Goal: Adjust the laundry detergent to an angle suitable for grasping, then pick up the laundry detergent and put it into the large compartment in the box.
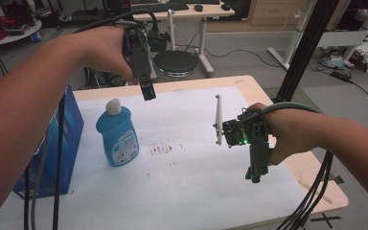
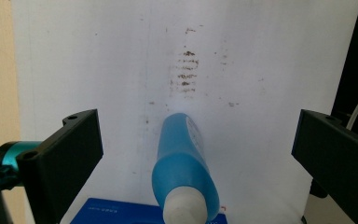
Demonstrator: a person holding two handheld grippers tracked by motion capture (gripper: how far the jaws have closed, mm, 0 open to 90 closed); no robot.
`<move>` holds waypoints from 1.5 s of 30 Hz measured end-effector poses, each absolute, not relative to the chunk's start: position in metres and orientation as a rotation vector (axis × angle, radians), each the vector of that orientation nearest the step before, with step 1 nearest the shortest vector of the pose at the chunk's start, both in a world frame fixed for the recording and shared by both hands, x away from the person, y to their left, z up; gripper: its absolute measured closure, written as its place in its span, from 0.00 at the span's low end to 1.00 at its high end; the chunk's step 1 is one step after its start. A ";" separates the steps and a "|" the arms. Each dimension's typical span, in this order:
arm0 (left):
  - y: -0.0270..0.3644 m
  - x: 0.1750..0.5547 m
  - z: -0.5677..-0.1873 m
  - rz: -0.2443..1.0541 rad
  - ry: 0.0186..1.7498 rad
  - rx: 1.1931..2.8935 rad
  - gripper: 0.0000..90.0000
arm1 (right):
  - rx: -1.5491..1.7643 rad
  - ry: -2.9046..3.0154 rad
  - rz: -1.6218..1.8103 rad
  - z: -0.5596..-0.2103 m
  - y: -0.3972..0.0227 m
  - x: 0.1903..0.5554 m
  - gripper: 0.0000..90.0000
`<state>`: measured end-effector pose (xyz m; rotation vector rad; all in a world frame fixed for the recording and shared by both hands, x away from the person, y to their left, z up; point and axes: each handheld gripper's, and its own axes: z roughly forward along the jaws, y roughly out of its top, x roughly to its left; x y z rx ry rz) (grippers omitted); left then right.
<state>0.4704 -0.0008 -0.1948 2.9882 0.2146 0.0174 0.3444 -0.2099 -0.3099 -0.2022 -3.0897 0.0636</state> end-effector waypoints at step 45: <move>0.000 0.458 -0.193 0.066 0.257 3.003 0.02 | -0.183 -3.120 0.045 -0.305 -0.216 0.341 0.03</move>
